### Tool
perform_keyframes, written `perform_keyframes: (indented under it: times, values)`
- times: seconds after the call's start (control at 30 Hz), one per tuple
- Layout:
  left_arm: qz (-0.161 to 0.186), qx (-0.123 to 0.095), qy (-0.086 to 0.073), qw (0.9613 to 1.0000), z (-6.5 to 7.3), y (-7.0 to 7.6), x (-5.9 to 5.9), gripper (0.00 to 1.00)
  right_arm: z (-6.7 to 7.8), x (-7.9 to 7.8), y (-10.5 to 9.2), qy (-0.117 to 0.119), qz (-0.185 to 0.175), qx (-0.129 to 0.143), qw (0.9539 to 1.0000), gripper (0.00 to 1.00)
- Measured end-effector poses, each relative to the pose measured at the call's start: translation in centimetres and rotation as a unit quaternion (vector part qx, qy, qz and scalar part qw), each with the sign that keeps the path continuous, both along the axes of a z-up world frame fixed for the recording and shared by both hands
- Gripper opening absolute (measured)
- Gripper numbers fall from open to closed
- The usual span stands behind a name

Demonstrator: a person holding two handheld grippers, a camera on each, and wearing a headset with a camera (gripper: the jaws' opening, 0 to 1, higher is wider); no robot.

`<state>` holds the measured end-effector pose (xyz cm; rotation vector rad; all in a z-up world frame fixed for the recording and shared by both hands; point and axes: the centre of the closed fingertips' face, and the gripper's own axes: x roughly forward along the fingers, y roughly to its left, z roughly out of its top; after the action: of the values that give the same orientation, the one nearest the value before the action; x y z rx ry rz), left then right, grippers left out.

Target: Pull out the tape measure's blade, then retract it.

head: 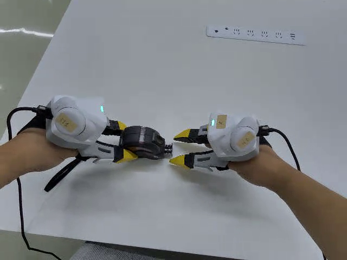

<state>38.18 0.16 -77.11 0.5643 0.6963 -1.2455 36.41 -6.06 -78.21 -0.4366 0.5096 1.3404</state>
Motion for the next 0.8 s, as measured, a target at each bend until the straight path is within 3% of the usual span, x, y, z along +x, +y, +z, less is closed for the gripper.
perform_keyframes:
  times: [0.43,0.8]
  values:
    - [-0.001,-0.001,0.000,1.0000,0.11,0.08,-0.20,0.26,-0.49,0.26,0.86,-0.005,0.018,0.000,0.9998,0.13]
    - [-0.003,-0.002,-0.001,1.0000,0.10,0.15,-0.24,0.26,-0.75,0.18,1.07,-0.003,0.028,0.004,0.9996,0.12]
